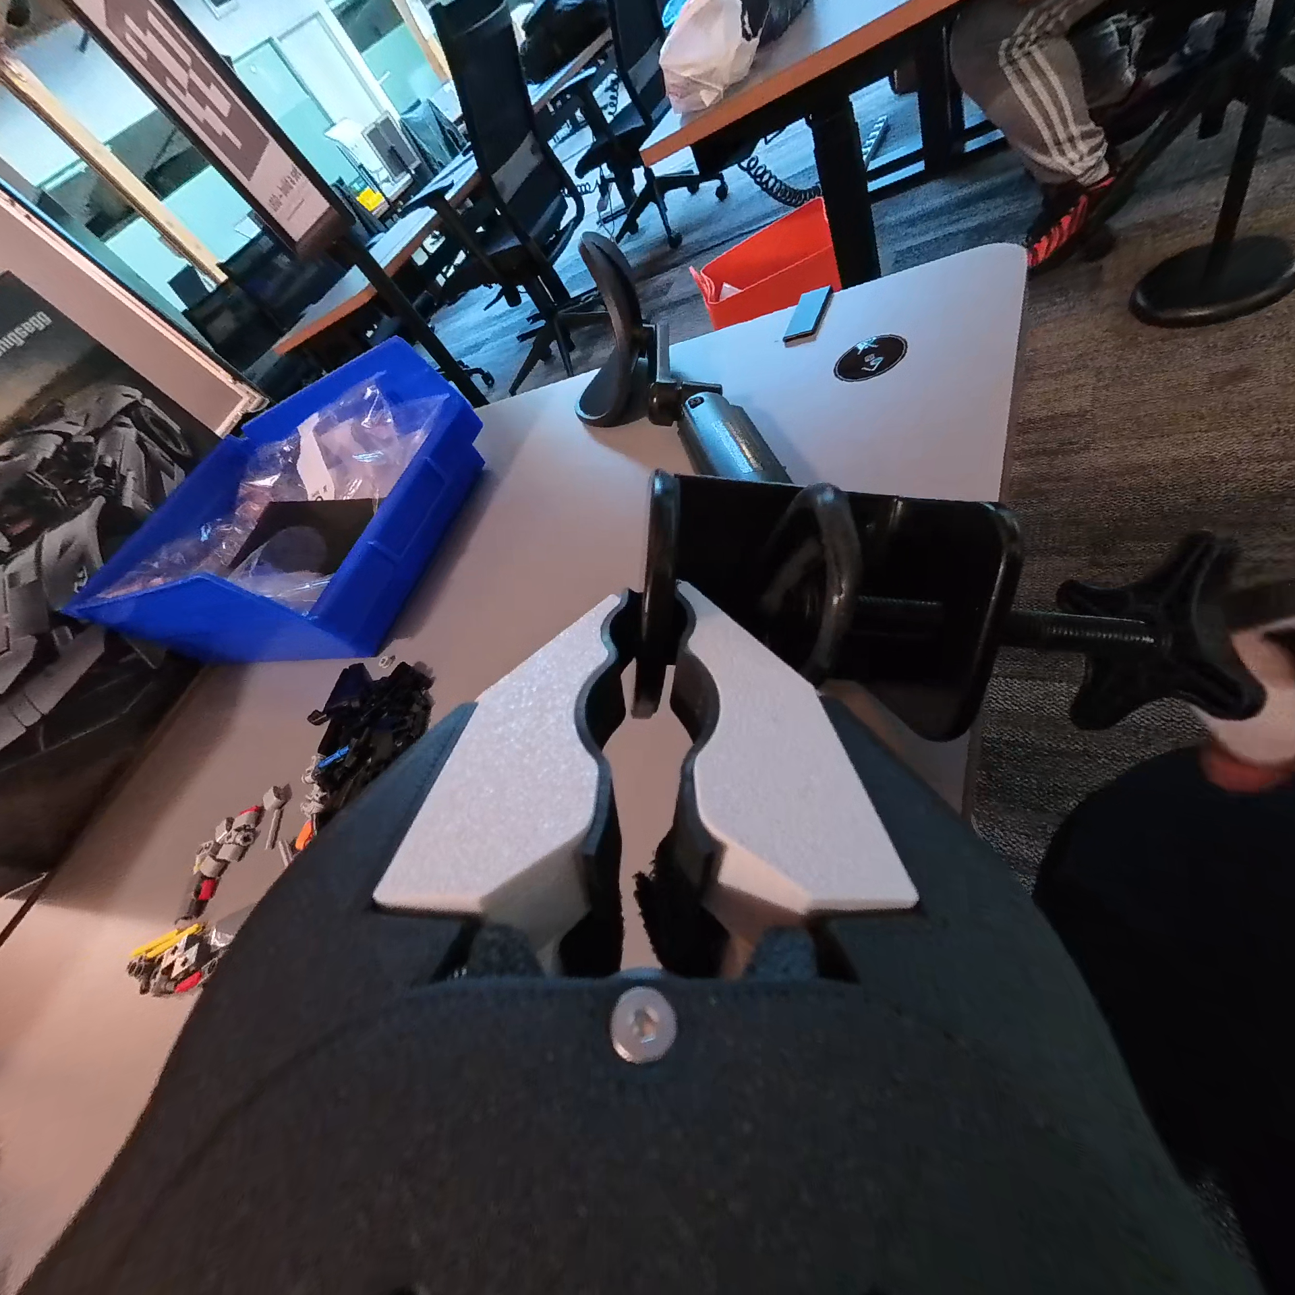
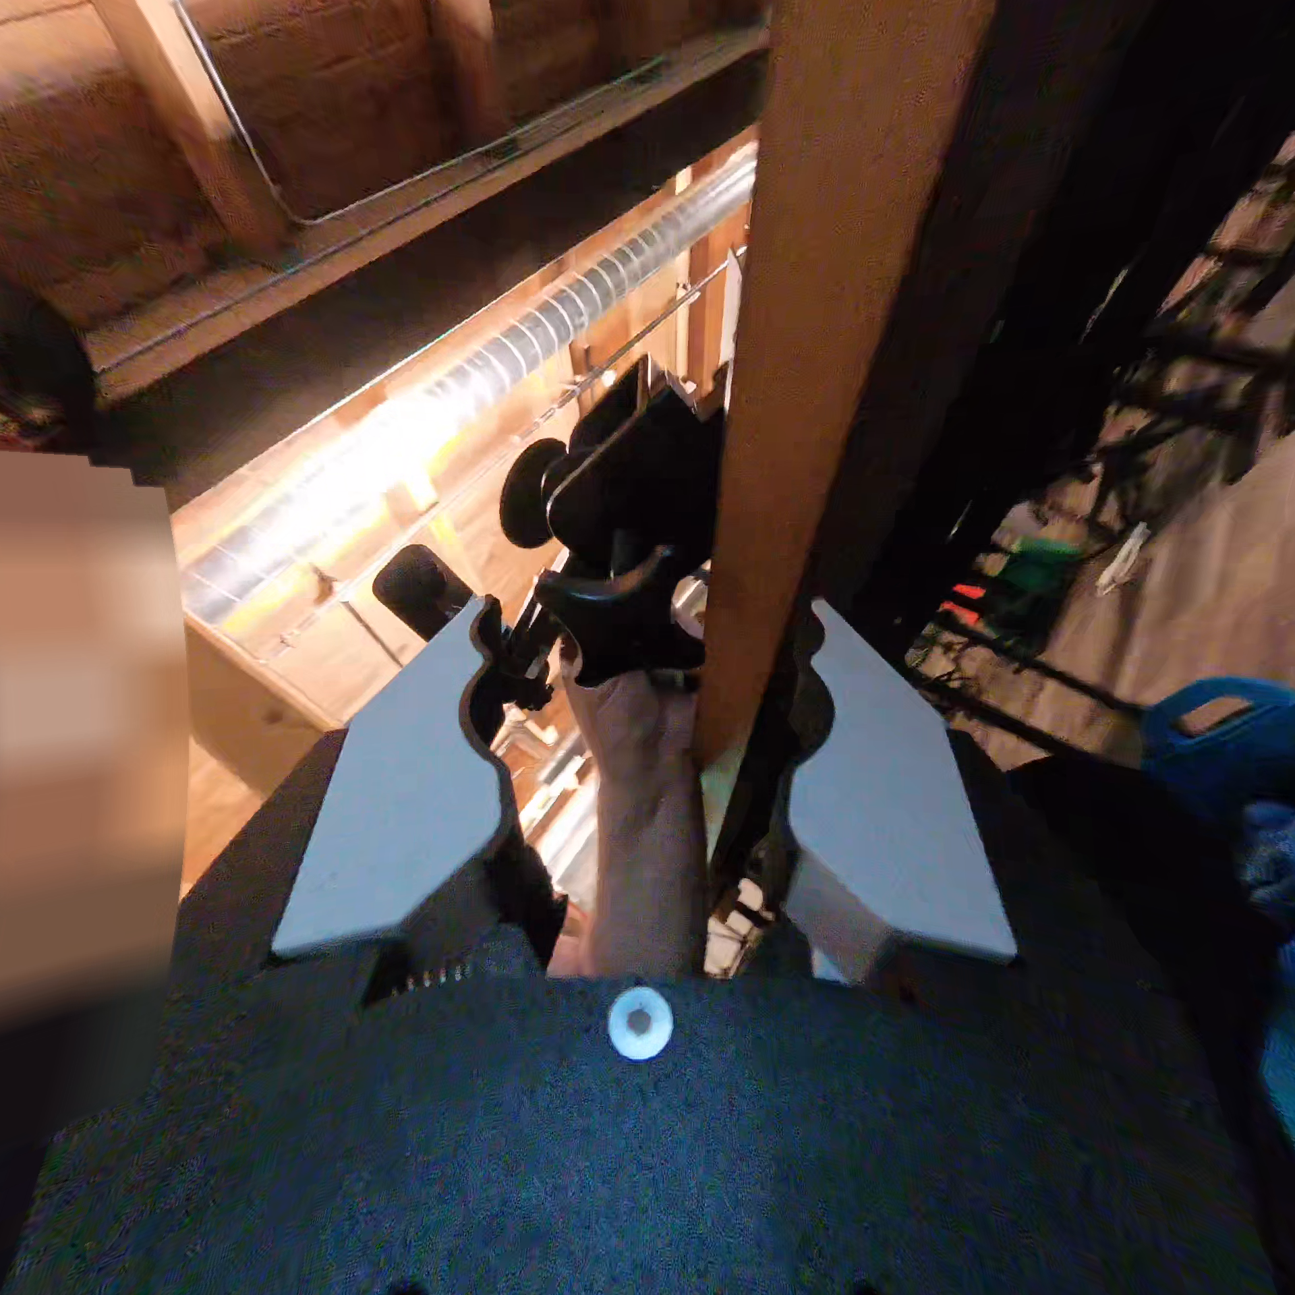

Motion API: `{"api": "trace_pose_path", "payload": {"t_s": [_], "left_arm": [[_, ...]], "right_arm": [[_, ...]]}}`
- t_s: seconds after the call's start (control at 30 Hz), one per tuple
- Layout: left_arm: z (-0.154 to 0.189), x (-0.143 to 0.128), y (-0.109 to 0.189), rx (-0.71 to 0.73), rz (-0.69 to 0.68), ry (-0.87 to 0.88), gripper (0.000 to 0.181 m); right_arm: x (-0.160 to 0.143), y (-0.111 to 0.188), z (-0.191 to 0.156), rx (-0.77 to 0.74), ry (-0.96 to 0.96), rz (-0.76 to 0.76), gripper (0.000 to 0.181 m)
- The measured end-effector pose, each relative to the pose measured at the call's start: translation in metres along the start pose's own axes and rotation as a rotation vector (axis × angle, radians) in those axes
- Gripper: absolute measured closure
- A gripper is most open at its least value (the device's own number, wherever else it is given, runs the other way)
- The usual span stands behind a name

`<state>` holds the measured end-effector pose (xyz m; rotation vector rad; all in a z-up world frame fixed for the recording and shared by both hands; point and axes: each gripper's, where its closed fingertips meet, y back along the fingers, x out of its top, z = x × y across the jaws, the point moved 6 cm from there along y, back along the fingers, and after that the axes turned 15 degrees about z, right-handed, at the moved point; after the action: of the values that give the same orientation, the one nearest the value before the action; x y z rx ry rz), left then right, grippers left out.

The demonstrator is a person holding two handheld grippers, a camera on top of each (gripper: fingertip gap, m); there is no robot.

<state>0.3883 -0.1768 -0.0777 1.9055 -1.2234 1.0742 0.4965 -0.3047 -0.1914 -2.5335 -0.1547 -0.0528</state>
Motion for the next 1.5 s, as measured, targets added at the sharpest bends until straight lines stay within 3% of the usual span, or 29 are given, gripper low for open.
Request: {"api": "trace_pose_path", "payload": {"t_s": [0.13, 0.2, 0.33, 0.4, 0.5, 0.53, 0.57, 0.63, 0.67, 0.73, 0.83, 0.9, 0.97, 1.07, 1.17, 1.23, 1.33, 1.37, 1.4, 1.43, 1.47, 1.5], "left_arm": [[0.002, 0.001, 0.001, 0.003, 0.004, -0.02, 0.172], [-0.001, 0.0, 0.001, 0.007, -0.001, -0.011, 0.173], [-0.001, -0.001, 0.001, -0.005, -0.007, 0.008, 0.175], [-0.001, -0.002, 0.0, -0.007, -0.012, 0.016, 0.175], [-0.004, -0.002, 0.001, -0.005, -0.008, 0.041, 0.175], [-0.004, -0.004, 0.001, -0.001, -0.019, 0.037, 0.173], [-0.005, -0.004, 0.001, 0.0, -0.019, 0.044, 0.175], [-0.005, -0.002, 0.001, 0.008, -0.01, 0.026, 0.173], [-0.004, -0.002, 0.001, 0.012, -0.009, 0.011, 0.172], [-0.004, -0.002, 0.001, 0.007, -0.009, 0.019, 0.175], [-0.003, -0.001, 0.001, 0.007, -0.005, 0.008, 0.173], [-0.001, 0.0, 0.001, 0.003, -0.001, 0.001, 0.172], [0.0, 0.0, 0.001, 0.003, 0.001, -0.01, 0.172], [0.0, 0.0, 0.002, 0.002, 0.002, -0.008, 0.173], [-0.002, -0.001, 0.002, -0.002, -0.004, 0.012, 0.175], [-0.001, -0.001, 0.002, -0.009, -0.003, 0.013, 0.175], [0.0, -0.002, 0.0, -0.011, -0.019, 0.002, 0.174], [-0.001, -0.002, 0.0, -0.019, -0.012, 0.026, 0.173], [-0.002, -0.001, 0.001, -0.018, 0.003, 0.032, 0.173], [-0.002, 0.001, 0.002, -0.01, 0.01, 0.02, 0.175], [-0.001, 0.0, 0.001, -0.003, 0.0, 0.006, 0.173], [-0.002, 0.0, 0.002, 0.005, 0.002, -0.005, 0.172]], "right_arm": [[-0.021, -0.018, 0.003, 0.054, -0.113, -0.019, 0.112], [-0.019, -0.021, -0.004, 0.119, -0.104, -0.01, 0.137], [-0.018, -0.021, -0.014, 0.085, 0.182, -0.07, 0.145], [-0.017, -0.021, -0.022, 0.001, 0.579, -0.144, 0.148], [-0.027, -0.024, -0.036, -0.153, 1.784, -0.437, 0.146], [-0.03, -0.025, -0.039, -0.153, 1.967, -0.468, 0.147], [-0.03, -0.024, -0.038, -0.137, 1.966, -0.498, 0.146], [-0.025, -0.016, -0.038, -0.124, 1.775, -0.454, 0.116], [-0.02, -0.011, -0.04, -0.115, 1.575, -0.369, 0.115], [-0.009, -0.004, -0.041, -0.067, 0.991, -0.193, 0.107], [0.002, 0.001, -0.016, -0.046, 0.233, -0.004, 0.11], [-0.01, -0.004, -0.002, -0.02, 0.036, -0.026, 0.11], [-0.023, -0.015, -0.003, 0.028, -0.034, -0.052, 0.114], [-0.029, -0.028, -0.006, 0.025, 0.05, -0.075, 0.146], [-0.028, -0.031, -0.012, -0.016, 0.345, -0.135, 0.146], [-0.027, -0.031, -0.018, -0.083, 0.821, -0.244, 0.146], [-0.028, -0.036, -0.034, -0.227, 1.974, -0.423, 0.145], [-0.029, -0.037, -0.039, -0.208, 2.116, -0.436, 0.143], [-0.031, -0.036, -0.039, -0.19, 2.063, -0.465, 0.134], [-0.03, -0.033, -0.038, -0.181, 1.963, -0.477, 0.108], [-0.028, -0.028, -0.039, -0.176, 1.853, -0.432, 0.097], [-0.026, -0.023, -0.042, -0.144, 1.678, -0.371, 0.1]]}}
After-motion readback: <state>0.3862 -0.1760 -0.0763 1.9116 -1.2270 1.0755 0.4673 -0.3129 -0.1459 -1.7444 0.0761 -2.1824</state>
